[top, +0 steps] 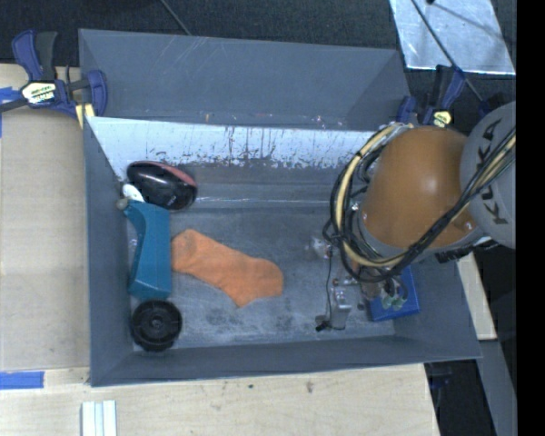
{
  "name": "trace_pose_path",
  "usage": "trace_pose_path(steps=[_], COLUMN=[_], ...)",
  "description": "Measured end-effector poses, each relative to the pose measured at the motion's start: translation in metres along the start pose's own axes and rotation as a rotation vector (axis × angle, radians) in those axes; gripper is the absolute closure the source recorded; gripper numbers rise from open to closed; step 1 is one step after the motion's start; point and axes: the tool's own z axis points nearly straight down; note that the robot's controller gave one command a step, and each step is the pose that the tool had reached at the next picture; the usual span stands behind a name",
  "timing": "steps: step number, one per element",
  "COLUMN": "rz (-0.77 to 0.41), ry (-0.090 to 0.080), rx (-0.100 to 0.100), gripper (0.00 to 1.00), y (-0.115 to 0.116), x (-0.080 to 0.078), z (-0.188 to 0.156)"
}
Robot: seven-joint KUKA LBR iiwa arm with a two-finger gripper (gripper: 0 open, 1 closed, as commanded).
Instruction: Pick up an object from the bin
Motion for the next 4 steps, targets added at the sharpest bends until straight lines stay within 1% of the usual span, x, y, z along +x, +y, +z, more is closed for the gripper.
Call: trace_pose_path(steps=[1, 2, 3, 4], rz=[0.000, -0.020, -0.140, -0.321], ry=[-0.009, -0.011, -0.014, -0.012], rx=[0.000, 0.002, 0.000, 0.001], gripper=[0.00, 0.00, 0.00, 1.00], y=[0.000, 0.009, 0.047, 0.063], x=[-0.002, -0.008, -0.017, -0.032], z=[-0.004, 0.003, 0.075, 0.093])
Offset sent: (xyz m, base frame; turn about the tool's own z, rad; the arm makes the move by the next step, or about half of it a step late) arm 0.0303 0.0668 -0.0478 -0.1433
